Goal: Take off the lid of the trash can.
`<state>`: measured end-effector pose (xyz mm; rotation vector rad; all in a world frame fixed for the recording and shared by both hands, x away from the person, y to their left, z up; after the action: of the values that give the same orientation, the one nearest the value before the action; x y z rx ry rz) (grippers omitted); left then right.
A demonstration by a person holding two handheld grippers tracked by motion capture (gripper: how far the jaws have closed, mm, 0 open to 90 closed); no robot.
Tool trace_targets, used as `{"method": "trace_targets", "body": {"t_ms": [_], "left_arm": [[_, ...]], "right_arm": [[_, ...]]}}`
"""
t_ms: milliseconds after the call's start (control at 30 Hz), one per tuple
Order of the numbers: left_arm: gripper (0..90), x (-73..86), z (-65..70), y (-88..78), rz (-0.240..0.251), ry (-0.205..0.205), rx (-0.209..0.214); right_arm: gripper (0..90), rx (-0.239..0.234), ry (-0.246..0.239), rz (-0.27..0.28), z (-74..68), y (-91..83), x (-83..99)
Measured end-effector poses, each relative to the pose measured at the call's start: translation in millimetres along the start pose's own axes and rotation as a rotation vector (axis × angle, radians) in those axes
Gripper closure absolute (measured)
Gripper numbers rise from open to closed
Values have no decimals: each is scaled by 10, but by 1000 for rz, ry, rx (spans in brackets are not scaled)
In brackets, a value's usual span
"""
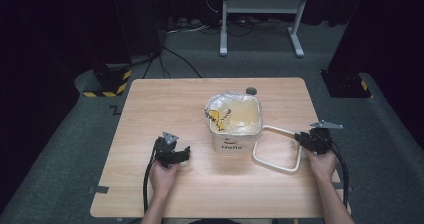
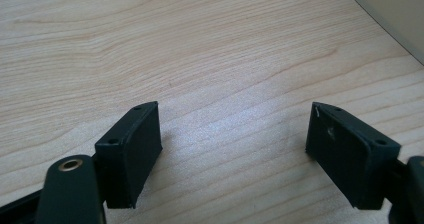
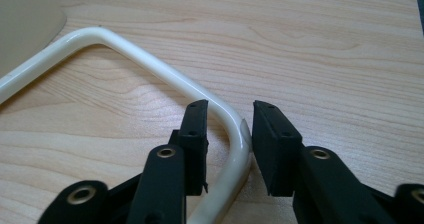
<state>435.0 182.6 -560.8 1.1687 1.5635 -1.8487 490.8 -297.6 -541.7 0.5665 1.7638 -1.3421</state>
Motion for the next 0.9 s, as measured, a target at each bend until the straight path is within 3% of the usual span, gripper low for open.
{"method": "trace_targets", "body": {"t_ms": [633, 700, 767, 900], "left_arm": [[221, 0, 0, 0, 0, 1, 0], [221, 0, 0, 0, 0, 0, 0], [222, 0, -1, -1, 0, 0, 0], [222, 0, 0, 0, 0, 0, 0]], "right_arm": [[587, 34, -46, -15, -71, 67, 30], [580, 45, -49, -43, -64, 87, 47], [577, 54, -71, -29, -77, 88, 58], [564, 59, -70, -30, -90, 92, 58]]}}
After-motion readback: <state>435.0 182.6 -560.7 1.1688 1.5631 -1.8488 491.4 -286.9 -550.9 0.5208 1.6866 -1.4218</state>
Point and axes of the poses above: each handheld gripper's, and its own axes: y roughly forward along the jaws, x roughly out of its underside, z roughly to its right, the point moved 5 cm from there along y, roughly forward along the jaws, and after that the axes turned 8 degrees about z, right-handed, at the moved point
